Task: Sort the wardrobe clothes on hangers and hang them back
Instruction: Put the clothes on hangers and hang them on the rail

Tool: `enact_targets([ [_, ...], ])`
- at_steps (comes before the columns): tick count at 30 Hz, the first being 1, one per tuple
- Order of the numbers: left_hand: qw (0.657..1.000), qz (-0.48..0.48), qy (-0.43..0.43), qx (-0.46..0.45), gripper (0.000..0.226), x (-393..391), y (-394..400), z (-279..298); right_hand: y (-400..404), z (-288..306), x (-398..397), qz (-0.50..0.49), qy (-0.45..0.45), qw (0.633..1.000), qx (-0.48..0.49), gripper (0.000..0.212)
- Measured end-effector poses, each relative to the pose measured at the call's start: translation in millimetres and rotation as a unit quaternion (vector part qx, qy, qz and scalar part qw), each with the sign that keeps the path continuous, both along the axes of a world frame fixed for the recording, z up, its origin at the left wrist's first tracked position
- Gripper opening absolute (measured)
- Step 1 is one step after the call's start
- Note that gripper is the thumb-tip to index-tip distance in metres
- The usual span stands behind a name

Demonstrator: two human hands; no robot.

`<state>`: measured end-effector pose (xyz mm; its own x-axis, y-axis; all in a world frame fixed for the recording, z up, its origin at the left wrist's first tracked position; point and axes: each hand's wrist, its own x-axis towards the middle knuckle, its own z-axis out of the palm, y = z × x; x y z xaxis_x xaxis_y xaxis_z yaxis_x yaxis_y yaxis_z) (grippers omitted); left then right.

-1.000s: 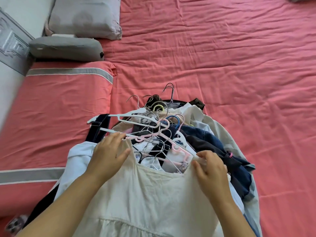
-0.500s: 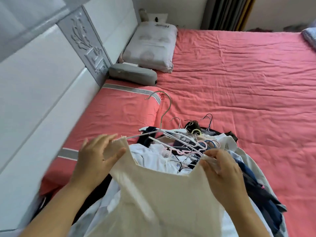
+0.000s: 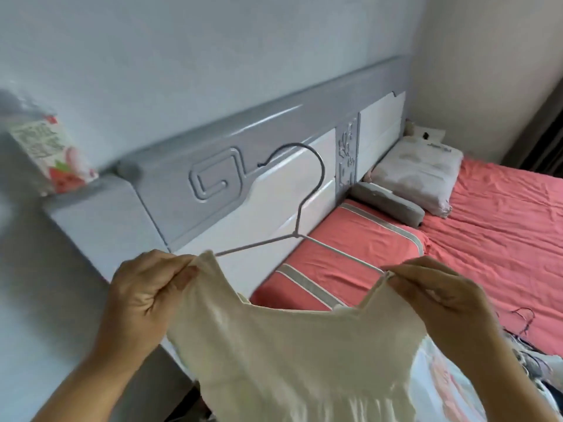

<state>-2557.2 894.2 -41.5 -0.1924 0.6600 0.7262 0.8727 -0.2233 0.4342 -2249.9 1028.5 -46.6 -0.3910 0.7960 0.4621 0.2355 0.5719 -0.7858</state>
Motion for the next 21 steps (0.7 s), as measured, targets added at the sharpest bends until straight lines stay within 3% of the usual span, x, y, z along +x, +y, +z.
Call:
enact_targets([
  [3, 0.998, 0.059, 0.005, 0.019, 0.053, -41.6, -61.5, 18.9, -28.7, 25.9, -54.9, 0.032, 0.019, 0.999, 0.037, 0.018],
  [10, 0.984, 0.138, 0.095, 0.058, 0.047, -90.6, -159.9, 46.9, -104.7, 70.3, -157.5, 0.131, 0.027, 0.981, 0.139, 0.016],
  [14, 0.977, 0.184, 0.061, 0.090, 0.047, -111.5, -205.7, 56.9, -133.4, 90.3, -206.6, 0.200, 0.076, 0.970, 0.118, 0.018],
  [21, 0.959, 0.248, 0.053, 0.130, 0.026, -129.1, -269.8, 85.7, -147.3, 105.7, -270.9, 0.238, 0.058, 0.953, 0.178, 0.022],
])
